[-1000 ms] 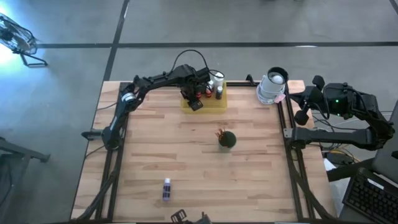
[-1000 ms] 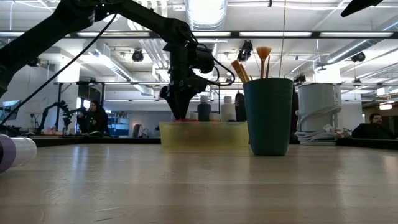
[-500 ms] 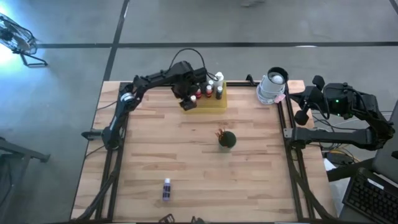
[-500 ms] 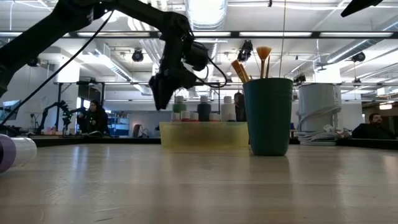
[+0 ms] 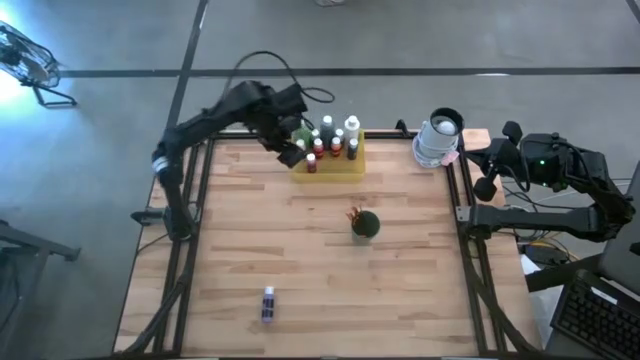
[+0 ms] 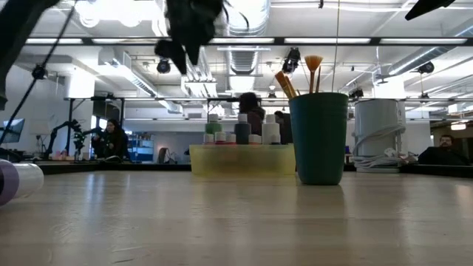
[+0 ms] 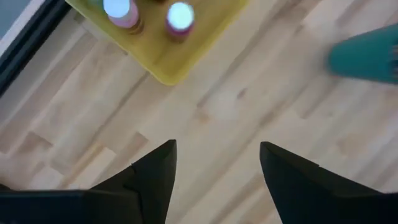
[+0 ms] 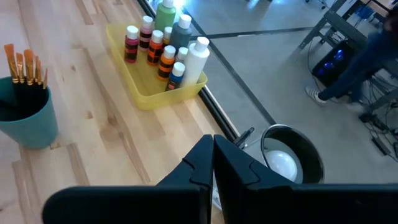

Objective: Pick & Place Paint Supplies
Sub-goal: Put the purple paint bottle into the yellow bin

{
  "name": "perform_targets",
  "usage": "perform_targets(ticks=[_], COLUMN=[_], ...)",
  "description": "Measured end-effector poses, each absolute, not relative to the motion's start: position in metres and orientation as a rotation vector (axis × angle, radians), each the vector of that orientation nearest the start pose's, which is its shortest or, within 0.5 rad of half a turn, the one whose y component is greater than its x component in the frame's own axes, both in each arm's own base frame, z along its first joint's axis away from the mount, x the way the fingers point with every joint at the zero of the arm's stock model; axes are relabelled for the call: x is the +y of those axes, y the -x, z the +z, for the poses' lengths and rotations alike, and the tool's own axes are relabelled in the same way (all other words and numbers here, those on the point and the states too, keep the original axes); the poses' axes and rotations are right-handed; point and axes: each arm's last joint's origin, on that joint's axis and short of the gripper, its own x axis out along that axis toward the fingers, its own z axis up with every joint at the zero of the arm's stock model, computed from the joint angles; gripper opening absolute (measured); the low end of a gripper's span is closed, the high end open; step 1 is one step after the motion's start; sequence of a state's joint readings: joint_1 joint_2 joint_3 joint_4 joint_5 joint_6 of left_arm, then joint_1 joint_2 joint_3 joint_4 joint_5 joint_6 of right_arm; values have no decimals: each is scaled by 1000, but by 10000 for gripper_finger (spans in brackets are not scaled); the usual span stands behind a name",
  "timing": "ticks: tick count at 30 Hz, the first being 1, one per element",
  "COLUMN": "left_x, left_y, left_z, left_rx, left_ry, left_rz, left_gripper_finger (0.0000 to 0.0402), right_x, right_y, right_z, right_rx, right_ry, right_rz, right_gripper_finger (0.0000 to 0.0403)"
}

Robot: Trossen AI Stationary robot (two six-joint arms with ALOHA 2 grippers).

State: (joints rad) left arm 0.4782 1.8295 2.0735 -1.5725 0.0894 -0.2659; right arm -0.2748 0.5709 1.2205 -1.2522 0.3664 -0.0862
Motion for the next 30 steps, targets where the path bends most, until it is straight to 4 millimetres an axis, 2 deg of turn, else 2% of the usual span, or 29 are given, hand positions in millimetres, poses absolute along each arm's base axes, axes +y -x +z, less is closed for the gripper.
perform_targets(ticks=[8, 13, 17, 22, 30], left_x=[91, 49, 11, -33, -98], left_y=[-257, -245, -241, -245, -251], left_z=[433, 444, 445, 437, 405], left_rx=[1060, 1012, 990, 996, 1009], left_ry=[695, 784, 837, 1017, 1219], left_rz=[513, 518, 570, 644, 829], left_gripper_finger=[234, 233, 233, 233, 234], right_x=[-19, -19, -19, -19, -19], right_y=[-31, -31, -31, -31, -31], right_z=[388, 388, 388, 388, 388], right_rx=[639, 639, 639, 639, 639], right_ry=[109, 109, 109, 109, 109], right_rz=[-595, -595, -595, -595, -595], right_gripper_finger=[8, 8, 8, 8, 8])
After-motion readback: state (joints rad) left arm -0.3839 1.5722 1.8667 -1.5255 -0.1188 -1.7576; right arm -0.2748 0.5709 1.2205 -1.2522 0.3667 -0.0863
